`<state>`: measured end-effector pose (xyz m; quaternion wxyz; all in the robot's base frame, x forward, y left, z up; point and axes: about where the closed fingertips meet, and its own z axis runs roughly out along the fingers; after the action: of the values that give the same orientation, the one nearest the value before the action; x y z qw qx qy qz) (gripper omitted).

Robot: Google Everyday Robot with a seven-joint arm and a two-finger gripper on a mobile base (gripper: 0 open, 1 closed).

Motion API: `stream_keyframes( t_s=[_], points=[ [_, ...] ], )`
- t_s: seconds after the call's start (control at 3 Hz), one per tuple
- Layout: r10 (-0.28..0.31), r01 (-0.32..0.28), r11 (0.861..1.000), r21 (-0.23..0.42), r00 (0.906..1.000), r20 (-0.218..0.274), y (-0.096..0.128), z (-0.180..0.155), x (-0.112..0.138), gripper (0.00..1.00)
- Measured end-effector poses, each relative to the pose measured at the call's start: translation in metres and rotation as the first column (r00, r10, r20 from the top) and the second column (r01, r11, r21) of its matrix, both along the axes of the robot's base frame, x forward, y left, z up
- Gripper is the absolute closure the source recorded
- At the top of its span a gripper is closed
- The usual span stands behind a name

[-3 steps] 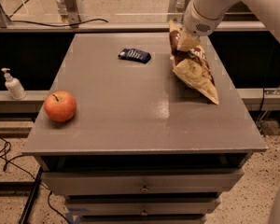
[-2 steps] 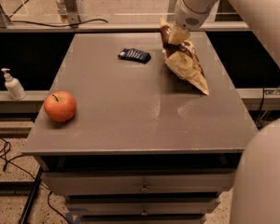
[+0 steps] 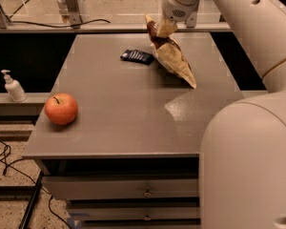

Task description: Move brown chip bag near rxbar blueberry

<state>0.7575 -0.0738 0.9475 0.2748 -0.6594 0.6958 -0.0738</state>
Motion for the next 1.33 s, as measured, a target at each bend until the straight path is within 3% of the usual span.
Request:
stream_keyframes(
  t_s=[0.67,1.0,1.33],
  points=[
    [0.031,-0.031,0.999,0.017,0.9995,0.002,0.023,0.005,0.01,1.0],
    [0.032,-0.032,0.999,0.016,0.9995,-0.001,0.025,0.002,0.01,0.82],
    [0.034,-0.034,0.999,0.015,0.9994,-0.006,0.026,-0.002,0.011,0.58]
  ],
)
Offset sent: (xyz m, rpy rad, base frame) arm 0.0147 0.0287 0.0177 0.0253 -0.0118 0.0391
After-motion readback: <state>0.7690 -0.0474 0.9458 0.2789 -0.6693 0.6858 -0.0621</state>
